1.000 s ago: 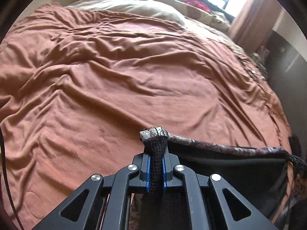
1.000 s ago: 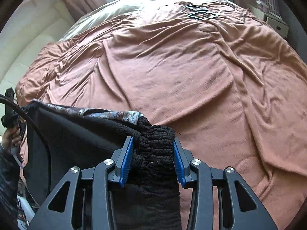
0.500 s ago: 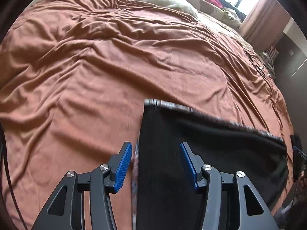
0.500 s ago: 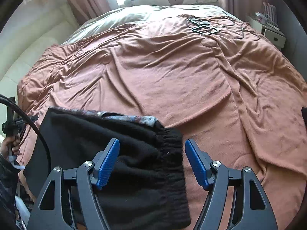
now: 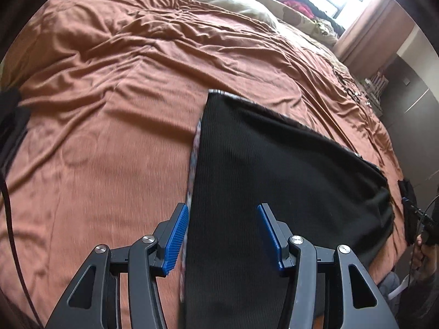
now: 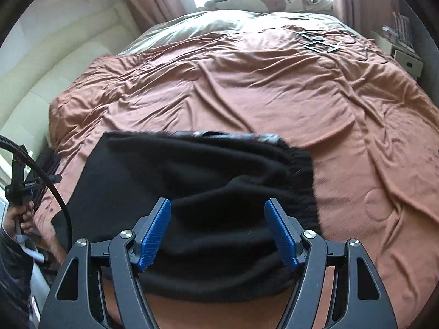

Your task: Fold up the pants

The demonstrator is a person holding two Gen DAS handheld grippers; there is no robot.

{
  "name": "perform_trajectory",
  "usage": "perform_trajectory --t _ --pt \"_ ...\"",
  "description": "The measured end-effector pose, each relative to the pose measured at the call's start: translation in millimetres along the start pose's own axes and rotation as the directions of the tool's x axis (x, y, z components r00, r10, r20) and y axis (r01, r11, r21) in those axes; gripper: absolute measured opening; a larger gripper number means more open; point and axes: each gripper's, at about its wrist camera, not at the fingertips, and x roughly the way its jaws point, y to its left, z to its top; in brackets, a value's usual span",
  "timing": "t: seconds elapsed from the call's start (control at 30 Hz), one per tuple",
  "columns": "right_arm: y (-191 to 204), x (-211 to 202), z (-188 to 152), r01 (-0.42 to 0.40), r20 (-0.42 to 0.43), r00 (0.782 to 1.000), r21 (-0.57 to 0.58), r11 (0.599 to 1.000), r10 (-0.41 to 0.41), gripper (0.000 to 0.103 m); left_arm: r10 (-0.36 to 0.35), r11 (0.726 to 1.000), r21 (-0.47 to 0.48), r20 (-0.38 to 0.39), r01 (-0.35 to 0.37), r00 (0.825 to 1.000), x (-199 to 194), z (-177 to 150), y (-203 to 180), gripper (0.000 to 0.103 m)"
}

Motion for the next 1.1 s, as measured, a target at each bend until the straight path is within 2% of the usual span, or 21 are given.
perform_trajectory --t 0.4,0.6,0.63,0.67,0.73,0.77,1.0,1.03,1.07,1.1 --pt "22.9 -4.0 -23.6 -0.077 -0.017 0.997 -0.022 0.997 0.077 0.07 -0.051 0.99 -0.133 0.025 0.054 0.998 -15.5 -65.6 17.7 0.054" --pt "37.0 2.2 -38.0 -0.102 -0.04 0.994 -0.03 0.994 0.1 0.067 -0.034 0.984 -0.175 0.028 0.038 0.999 -16.6 -85.4 22.8 0.051" --pt "39.2 4.0 -40.4 -0.104 -0.044 0.994 -0.032 0.994 0.103 0.067 -0.04 0.983 -0.18 0.027 0.044 0.999 -16.4 -88.4 23.3 0.042" --pt "41.5 6.1 -42.6 -0.106 -0.051 0.993 -0.035 0.994 0.105 0.067 -0.047 0.981 -0.188 0.02 0.05 0.999 -15.8 -91.9 23.8 0.026" --pt "45.0 11.0 -46.2 -0.11 -0.065 0.992 -0.039 0.993 0.107 0.066 -0.042 0.979 -0.198 0.0 0.041 0.999 -13.5 -97.3 23.9 0.007" --pt "46.0 14.5 -47.6 -0.11 -0.074 0.992 -0.04 0.993 0.107 0.064 -0.038 0.979 -0.202 -0.003 0.036 0.999 -12.8 -99.8 24.2 0.003" --pt "46.4 38.5 -55.2 -0.071 -0.137 0.988 -0.025 0.997 0.067 0.064 -0.059 0.967 -0.247 0.021 0.063 0.998 -23.3 -115.1 29.6 0.005" --pt "46.8 40.1 -55.5 -0.066 -0.142 0.988 -0.021 0.998 0.063 0.064 -0.065 0.964 -0.256 0.025 0.069 0.998 -24.8 -116.9 31.4 0.012" --pt "47.0 40.9 -55.3 -0.064 -0.144 0.988 -0.018 0.998 0.061 0.064 -0.076 0.96 -0.269 0.031 0.081 0.997 -26.6 -118.3 32.9 0.028" --pt "47.5 41.0 -54.9 -0.064 -0.144 0.988 -0.017 0.998 0.061 0.064 -0.09 0.953 -0.287 0.04 0.098 0.995 -28.5 -120.4 35.3 0.04"
